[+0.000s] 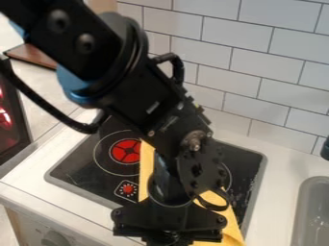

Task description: Fold the yellow cloth from bottom to top

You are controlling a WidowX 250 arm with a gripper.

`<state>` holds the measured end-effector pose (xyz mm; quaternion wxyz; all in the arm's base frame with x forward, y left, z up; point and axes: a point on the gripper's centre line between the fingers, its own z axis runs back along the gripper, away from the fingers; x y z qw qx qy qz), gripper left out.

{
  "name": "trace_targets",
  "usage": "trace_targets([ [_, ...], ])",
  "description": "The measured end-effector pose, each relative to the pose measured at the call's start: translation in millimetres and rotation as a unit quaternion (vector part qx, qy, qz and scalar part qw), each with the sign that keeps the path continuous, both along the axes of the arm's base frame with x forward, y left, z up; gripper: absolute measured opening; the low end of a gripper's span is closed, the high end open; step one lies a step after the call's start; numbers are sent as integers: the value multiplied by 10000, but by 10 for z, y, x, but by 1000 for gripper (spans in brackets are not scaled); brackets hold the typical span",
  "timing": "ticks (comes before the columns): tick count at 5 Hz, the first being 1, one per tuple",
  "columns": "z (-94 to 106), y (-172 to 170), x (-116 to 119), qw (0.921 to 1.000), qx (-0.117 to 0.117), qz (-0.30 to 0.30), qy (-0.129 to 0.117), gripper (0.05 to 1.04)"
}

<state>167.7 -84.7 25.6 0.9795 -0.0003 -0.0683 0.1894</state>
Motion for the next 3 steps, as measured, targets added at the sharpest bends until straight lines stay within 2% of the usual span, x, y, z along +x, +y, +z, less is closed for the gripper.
trace_targets([
  [1, 6, 14, 1, 10000, -17, -19, 53, 47],
  [2, 119, -9, 65, 9999, -154, 3, -39, 47],
  [3, 294, 40, 238, 9990, -215, 238, -298, 47],
])
